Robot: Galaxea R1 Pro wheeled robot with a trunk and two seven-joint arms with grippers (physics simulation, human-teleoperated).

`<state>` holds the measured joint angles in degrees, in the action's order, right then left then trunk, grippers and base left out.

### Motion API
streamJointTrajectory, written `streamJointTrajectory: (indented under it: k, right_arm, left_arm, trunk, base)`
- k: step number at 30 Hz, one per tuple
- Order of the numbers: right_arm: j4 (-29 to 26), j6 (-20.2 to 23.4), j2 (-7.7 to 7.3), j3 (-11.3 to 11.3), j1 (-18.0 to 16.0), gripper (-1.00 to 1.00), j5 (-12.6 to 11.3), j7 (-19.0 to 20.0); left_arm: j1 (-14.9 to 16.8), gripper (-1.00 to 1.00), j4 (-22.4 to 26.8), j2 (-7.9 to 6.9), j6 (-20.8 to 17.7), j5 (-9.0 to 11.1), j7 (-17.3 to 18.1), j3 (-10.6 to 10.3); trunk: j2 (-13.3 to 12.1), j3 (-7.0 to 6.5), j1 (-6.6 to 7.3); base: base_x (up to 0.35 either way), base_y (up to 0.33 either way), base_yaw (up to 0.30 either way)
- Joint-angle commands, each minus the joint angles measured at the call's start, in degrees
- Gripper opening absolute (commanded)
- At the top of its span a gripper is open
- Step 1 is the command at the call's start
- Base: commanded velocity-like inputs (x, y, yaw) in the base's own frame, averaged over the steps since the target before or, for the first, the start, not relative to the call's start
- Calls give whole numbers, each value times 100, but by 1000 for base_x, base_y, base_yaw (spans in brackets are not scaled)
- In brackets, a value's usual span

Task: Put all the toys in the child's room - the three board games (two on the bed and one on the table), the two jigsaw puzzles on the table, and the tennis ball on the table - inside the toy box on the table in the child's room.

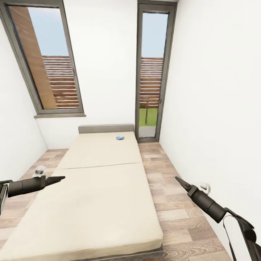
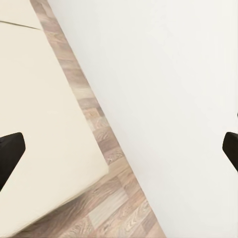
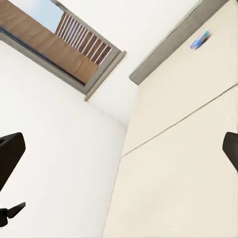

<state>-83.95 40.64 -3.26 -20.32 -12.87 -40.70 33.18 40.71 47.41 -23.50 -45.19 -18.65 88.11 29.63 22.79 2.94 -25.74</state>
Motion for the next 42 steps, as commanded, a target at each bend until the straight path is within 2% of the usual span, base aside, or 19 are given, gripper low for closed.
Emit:
streamJointTrajectory:
  k: [1,9,15,25,32,42]
  right_arm:
    - [0,41,1,-6,-7,100,-20,7]
    - [-4,40,1,14,-8,100,-10,6]
    - [-198,237,195,-63,-180,100,-58,-188]
    - [-519,294,250,-56,-148,100,-51,-508]
    - [-744,297,263,-52,-145,100,-59,-733]
    - [-754,297,255,-52,-145,100,-61,-1054]
  left_arm:
    - [7,100,6,3,-60,-60,49,17]
    - [7,100,6,3,-60,-60,49,20]
    - [2,100,-15,192,-58,-38,51,23]
    - [-2,100,-6,480,-21,-18,190,53]
    - [-2,100,-3,512,-16,-21,190,63]
    - [-2,100,-3,513,-14,-25,190,69]
  trunk:
    - [13,12,-5]
    - [13,8,-5]
    - [13,8,-5]
    - [13,8,-5]
    - [13,8,-5]
    - [13,8,-5]
  base:
    - [87,0,-131]
    - [166,58,-44]
    - [0,0,0]
    - [0,0,0]
    - [0,0,0]
    - [0,-20,0]
